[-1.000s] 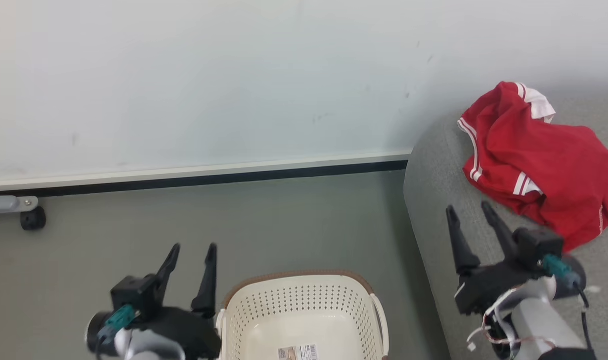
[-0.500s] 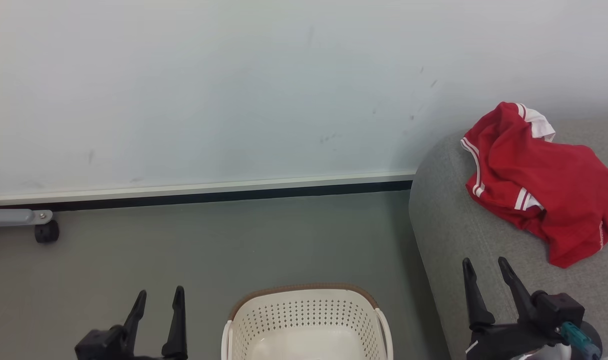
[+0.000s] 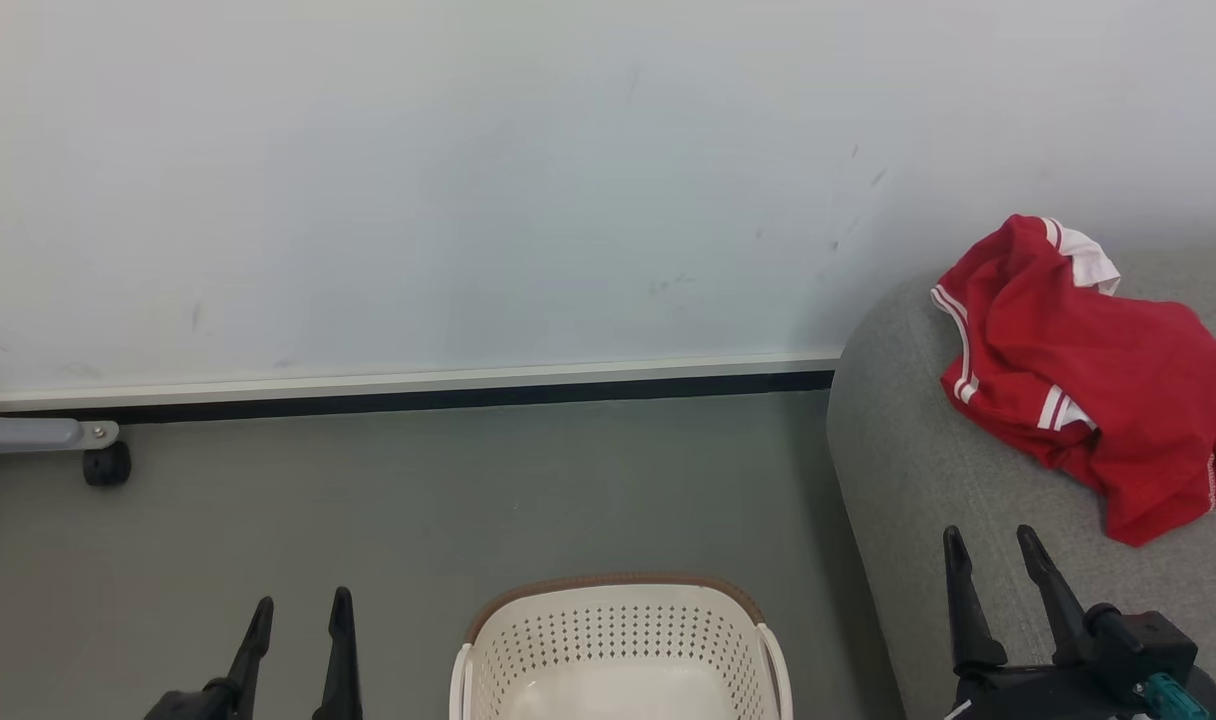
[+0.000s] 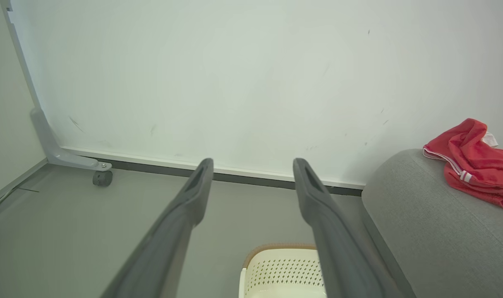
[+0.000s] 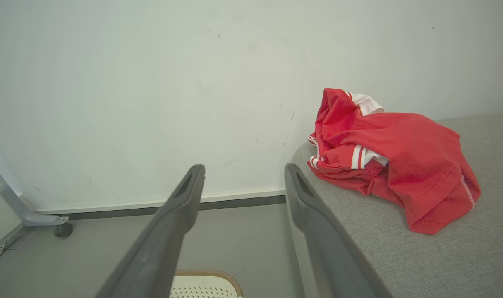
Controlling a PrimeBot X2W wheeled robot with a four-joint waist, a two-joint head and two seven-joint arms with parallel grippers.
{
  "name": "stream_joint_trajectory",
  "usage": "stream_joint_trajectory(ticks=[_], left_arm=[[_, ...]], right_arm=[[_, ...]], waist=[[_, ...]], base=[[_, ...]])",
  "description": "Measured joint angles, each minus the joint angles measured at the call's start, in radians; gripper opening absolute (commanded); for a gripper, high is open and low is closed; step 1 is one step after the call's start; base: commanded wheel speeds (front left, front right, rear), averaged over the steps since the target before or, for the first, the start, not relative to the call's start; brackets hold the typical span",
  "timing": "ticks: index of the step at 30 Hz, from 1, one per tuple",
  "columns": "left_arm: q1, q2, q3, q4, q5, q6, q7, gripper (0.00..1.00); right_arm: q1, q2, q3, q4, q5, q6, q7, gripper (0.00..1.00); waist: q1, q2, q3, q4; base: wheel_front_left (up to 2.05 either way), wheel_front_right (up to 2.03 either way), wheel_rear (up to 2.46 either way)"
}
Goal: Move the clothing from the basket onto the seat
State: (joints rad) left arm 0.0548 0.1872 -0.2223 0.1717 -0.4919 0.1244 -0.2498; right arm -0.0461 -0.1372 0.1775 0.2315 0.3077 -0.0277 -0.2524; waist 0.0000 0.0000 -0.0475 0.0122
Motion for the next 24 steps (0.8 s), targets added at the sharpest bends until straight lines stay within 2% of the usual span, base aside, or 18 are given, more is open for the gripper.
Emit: stream_joint_trajectory(ticks=[20,21,24], left_arm=[[0.036,-0.019,0.045,-0.045,0.052,0.000,0.000,1.00],[0.036,-0.019,0.048,-0.046,0.054,0.000,0.000,0.00],[0.041,-0.027,0.044,-0.019,0.054,-0.001,0.002,0.00]], right_arm=[[0.023,-0.007,-0.003,-0.058,-0.005,-0.017,0.000,1.00],[0.023,-0.007,-0.004,-0.059,-0.005,-0.017,0.000,0.00],[0.035,0.003,0.001,-0.032,-0.004,-0.017,0.005,0.00]], waist=[[0.0000,0.0000,0.008,0.010],[0.0000,0.0000,0.009,0.011],[0.0000,0.0000,0.009,0.011]], base=[[0.00,0.00,0.00],[0.00,0.00,0.00],[0.00,0.00,0.00]])
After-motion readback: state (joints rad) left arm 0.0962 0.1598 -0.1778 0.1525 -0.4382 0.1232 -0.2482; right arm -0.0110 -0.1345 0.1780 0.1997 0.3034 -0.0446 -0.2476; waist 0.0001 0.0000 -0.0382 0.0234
